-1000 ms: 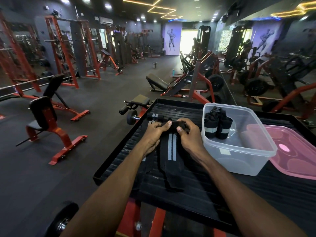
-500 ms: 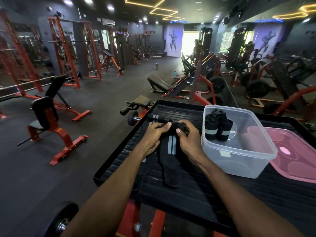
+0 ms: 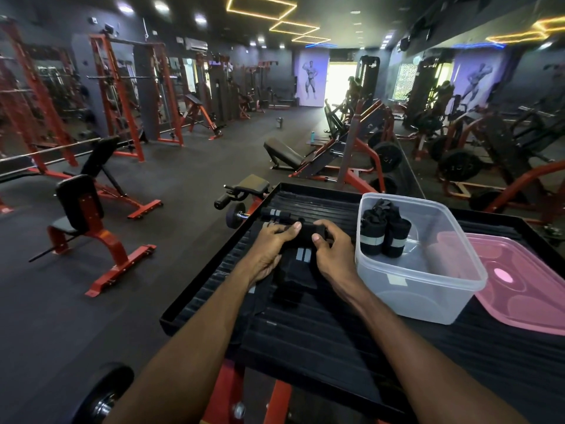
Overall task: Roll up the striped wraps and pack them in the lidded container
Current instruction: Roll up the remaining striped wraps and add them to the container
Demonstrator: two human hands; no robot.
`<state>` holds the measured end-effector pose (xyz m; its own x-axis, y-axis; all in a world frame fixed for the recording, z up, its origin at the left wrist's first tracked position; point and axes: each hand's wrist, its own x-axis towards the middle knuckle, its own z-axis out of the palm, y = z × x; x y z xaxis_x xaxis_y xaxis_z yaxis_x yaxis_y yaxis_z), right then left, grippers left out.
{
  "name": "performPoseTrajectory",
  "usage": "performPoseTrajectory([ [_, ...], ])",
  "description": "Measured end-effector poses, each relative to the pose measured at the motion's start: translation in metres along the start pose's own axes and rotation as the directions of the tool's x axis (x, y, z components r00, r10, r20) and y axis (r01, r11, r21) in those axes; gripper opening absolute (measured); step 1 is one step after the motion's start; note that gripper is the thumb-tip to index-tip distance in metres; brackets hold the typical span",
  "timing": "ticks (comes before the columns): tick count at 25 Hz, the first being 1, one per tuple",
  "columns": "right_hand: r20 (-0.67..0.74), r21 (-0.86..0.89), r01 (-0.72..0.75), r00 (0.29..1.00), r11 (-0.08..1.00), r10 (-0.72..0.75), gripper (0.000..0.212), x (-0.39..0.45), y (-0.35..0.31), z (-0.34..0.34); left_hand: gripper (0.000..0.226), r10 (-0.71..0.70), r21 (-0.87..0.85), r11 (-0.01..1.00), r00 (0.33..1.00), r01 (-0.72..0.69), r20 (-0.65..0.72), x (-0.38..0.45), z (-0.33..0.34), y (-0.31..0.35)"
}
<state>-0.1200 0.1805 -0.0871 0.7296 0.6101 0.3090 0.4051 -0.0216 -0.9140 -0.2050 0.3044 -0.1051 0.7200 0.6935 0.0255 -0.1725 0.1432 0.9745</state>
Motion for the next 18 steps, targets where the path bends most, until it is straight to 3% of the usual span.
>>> performPoseTrajectory([
  [4,0.064,-0.020,-0.043,0.997,0.999,0.045,0.021,-0.0010,0.0066,0.0026,0.009,0.091,0.141,0.987,0.992,-0.078,-0.090,-0.0009,-0.0024,0.0004],
  [7,0.017,-0.015,-0.062,0.998,0.998,0.062,0.013,0.0000,0.0086,0.0036,0.022,0.116,0.162,0.982,0.990,-0.101,-0.083,-0.0019,-0.0011,0.0016],
  [11,-0.002,0.045,-0.024,1.000,0.999,0.024,0.020,0.0008,0.0045,0.0006,0.020,-0.017,0.033,0.999,0.999,0.019,-0.046,-0.0033,0.0033,0.0018],
  [13,-0.010,0.039,0.001,1.000,0.999,-0.001,0.027,0.0003,0.0004,0.0014,0.024,-0.042,0.054,0.998,0.998,0.045,-0.051,-0.0033,0.0035,0.0009],
  [15,-0.018,0.038,0.017,1.000,0.999,-0.016,0.031,0.0029,0.0002,0.0042,0.014,0.046,0.120,0.992,0.994,-0.034,-0.096,-0.0009,0.0007,0.0012],
  [18,0.022,0.099,-0.076,0.997,0.992,0.074,0.033,0.0045,0.0031,0.0063,0.024,0.124,0.156,0.981,0.990,-0.112,-0.070,0.0002,-0.0043,-0.0002],
])
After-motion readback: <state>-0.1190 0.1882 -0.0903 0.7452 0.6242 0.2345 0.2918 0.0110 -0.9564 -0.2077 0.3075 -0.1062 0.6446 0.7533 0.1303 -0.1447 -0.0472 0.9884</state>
